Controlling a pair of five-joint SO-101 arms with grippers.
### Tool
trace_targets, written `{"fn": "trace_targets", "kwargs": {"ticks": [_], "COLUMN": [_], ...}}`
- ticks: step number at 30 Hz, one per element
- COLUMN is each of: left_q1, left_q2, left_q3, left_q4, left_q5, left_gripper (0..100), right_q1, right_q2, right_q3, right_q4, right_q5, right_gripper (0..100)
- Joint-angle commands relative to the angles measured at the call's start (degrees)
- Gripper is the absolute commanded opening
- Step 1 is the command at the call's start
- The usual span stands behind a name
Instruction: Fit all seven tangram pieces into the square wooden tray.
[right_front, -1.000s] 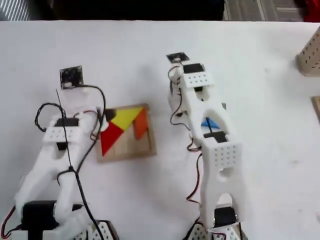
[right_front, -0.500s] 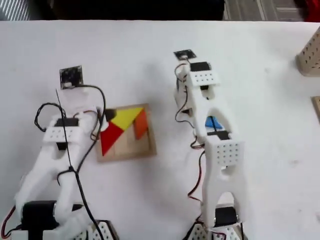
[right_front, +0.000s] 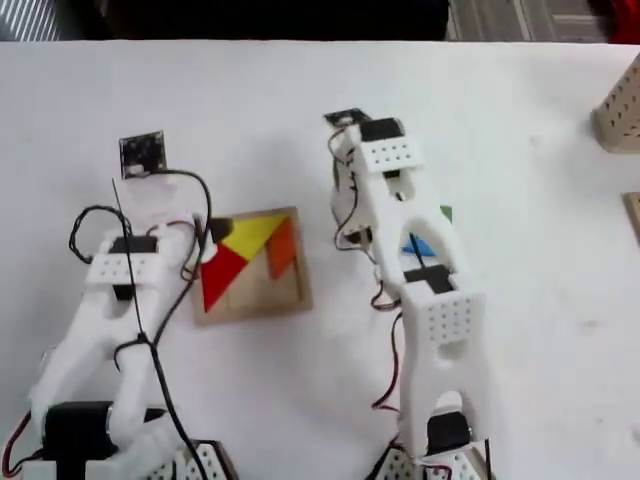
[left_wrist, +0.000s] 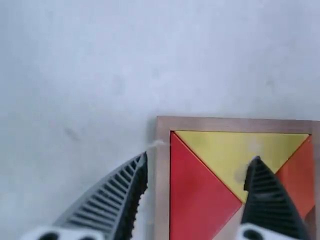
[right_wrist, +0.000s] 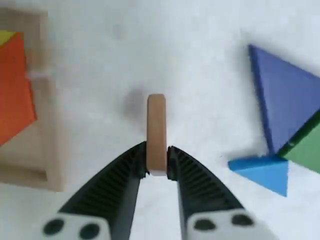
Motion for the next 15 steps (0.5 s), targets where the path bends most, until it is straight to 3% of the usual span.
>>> {"fn": "trace_targets", "kwargs": {"ticks": [1,9,15], "left_q1": [-0.31,-0.4,-0.75], "left_q2": [-0.13,-0.13,-0.13], "left_q3": [-2.73,-2.73,-2.81], "left_q4": [-1.32,-1.32,-1.32], "left_q5": [0.26,0.26,0.53], "left_gripper": [31,31,31], "right_q1": [-4.88,-12.97,-16.66], "right_q2": [-10.68,-26.95,-29.14], "right_q3": [8.26,26.73,34.73], "right_q4": [-1.98,-12.44,-22.99], "right_q5": [-0.26,-4.57,-11.16], "right_gripper": [1.8,1.8,1.7]}}
